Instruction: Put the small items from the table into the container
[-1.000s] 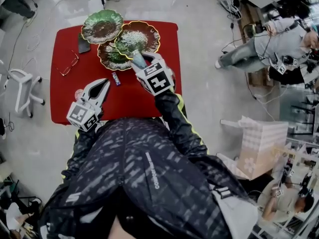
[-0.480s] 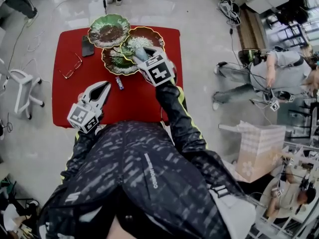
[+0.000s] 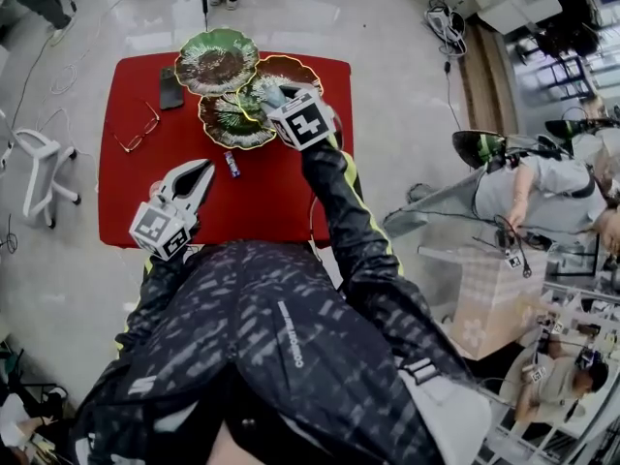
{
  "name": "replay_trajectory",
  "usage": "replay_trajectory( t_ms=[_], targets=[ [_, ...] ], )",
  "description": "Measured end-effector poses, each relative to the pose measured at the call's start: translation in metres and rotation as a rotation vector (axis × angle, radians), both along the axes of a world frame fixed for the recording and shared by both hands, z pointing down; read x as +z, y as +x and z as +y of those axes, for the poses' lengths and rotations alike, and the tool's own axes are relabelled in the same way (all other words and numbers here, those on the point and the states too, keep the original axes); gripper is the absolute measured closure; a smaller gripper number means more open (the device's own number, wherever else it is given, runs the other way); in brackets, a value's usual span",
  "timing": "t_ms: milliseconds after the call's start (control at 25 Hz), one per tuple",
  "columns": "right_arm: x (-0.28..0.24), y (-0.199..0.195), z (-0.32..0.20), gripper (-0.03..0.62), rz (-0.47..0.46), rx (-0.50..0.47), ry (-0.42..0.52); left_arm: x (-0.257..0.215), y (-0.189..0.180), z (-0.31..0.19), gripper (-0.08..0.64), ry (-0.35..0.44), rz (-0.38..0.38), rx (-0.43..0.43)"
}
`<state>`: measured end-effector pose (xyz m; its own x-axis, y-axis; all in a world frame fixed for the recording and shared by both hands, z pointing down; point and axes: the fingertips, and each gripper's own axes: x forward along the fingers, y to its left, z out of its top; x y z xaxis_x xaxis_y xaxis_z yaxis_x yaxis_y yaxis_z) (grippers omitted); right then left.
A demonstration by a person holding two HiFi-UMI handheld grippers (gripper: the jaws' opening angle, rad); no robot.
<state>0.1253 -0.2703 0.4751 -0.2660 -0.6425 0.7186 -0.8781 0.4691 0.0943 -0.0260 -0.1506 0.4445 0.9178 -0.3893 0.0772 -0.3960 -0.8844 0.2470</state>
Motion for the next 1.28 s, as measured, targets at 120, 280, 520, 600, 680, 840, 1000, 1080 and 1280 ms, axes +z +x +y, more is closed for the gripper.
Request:
replay_trajectory(
  t_ms=[120,280,520,600,680,840,1000,1080,1280],
  targets=[
    [0.002,0.001,-0.005,0.391,0.010,-0.002,-0.005,-0.001,0.000,0.001,0.547,-0.002,0.000,-0.001],
    [0.015,-0.002,-0.007,0.391,0.000,-0.018,-0.025,0.000,-0.001,0.003,0.547,0.000,0.004,-0.003],
    [0.019,0.002,-0.014,0.391,0.021,-0.031,-0.030,-0.002,-0.002,0.011,0.546,-0.006,0.013,-0.008],
    [0.021,0.002,-0.015,0.391,0.019,-0.029,-0.039,0.001,-0.004,0.013,0.547,-0.013,0.013,-0.010],
    [0.023,0.002,-0.014,0.391,0.018,-0.030,-0.050,0.003,-0.005,0.014,0.548,-0.020,0.013,-0.015],
    [0.026,0.002,-0.015,0.391,0.014,-0.034,-0.048,0.007,-0.006,0.014,0.546,-0.027,0.017,-0.028],
    [0.032,0.000,-0.017,0.391,0.029,-0.035,-0.030,0.012,-0.010,0.014,0.547,-0.028,0.021,-0.035],
    [0.031,-0.001,-0.019,0.391,0.038,-0.037,-0.016,0.013,-0.011,0.013,0.547,-0.029,0.019,-0.035],
    [0.021,-0.002,-0.019,0.380,0.016,-0.036,0.032,0.012,-0.008,0.014,0.548,-0.026,0.015,-0.032]
  ],
)
